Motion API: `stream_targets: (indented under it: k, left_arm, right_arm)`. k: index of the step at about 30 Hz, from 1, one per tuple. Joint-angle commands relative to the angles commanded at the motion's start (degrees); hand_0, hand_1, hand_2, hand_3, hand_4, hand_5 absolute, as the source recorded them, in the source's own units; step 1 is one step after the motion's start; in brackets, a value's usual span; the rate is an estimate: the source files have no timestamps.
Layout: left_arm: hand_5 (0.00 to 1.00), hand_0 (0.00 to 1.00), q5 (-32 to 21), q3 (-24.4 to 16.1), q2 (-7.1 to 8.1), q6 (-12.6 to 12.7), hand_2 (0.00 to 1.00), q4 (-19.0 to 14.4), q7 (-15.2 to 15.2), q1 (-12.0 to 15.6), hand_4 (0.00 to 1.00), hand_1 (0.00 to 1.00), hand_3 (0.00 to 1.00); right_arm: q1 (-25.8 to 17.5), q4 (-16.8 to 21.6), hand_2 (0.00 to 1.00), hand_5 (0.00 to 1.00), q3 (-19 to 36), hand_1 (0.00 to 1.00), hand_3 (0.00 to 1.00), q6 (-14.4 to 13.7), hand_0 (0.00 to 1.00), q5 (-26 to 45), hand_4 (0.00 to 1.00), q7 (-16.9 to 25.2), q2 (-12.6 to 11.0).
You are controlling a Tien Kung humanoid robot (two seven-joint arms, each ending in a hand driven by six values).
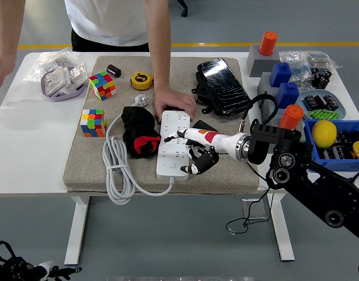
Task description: Pull the plug out and thorw away
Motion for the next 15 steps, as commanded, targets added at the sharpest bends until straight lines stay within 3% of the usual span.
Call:
stream_targets:
  k: [1,2,7,8,13,14,15]
  left_arm:
    - [0.717,0.534,-0.07,0.05,-0.01,0.02,0.693,0.0,-0.03,0.0,0.832,0.664,0.671]
    - [0.716,0.533,-0.22,0.16,0.0,0.08,0.693,0.0,-0.11,0.02,0.831,0.664,0.671]
    - [0.716,0.533,-1.11,0.5,0.02,0.26,0.693,0.06,-0.38,0.18,0.831,0.664,0.671]
    - [0.717,0.533,-1.18,0.54,0.02,0.27,0.693,0.06,-0.4,0.18,0.831,0.664,0.671]
    - [0.717,0.533,-1.3,0.68,0.05,0.32,0.693,0.08,-0.48,0.11,0.831,0.664,0.671]
    - [0.717,0.533,-1.34,0.69,0.05,0.32,0.693,0.09,-0.48,0.1,0.829,0.664,0.67]
    - [0.717,0.533,-1.39,0.73,0.04,0.36,0.693,0.08,-0.51,0.11,0.829,0.664,0.67]
  right_arm:
    - [-0.2,0.96,0.125,0.002,0.54,0.01,0.885,-0.42,0.002,0.08,0.73,0.56,-0.22]
    - [-0.46,1.96,0.357,0.002,1.23,0.263,0.881,-0.97,0.198,0.33,0.835,1.19,-0.51]
    - [-2.15,6.14,0.357,0.002,5.69,0.263,0.881,-4.03,0.198,1.0,0.835,3.88,-2.19]
    - [-2.34,6.47,0.513,0.075,6.23,0.568,0.878,-4.45,0.549,1.0,0.901,4.16,-2.38]
    - [-4.4,8.88,0.513,0.075,11.63,0.568,0.878,-7.21,0.549,0.56,0.901,6.54,-4.17]
    - [-4.86,9.16,0.831,0.354,12.69,0.851,0.905,-7.34,0.833,0.44,0.998,6.89,-4.55]
    - [-5.26,9.3,0.831,0.354,13.52,0.851,0.905,-7.46,0.833,0.39,0.998,7.16,-4.86]
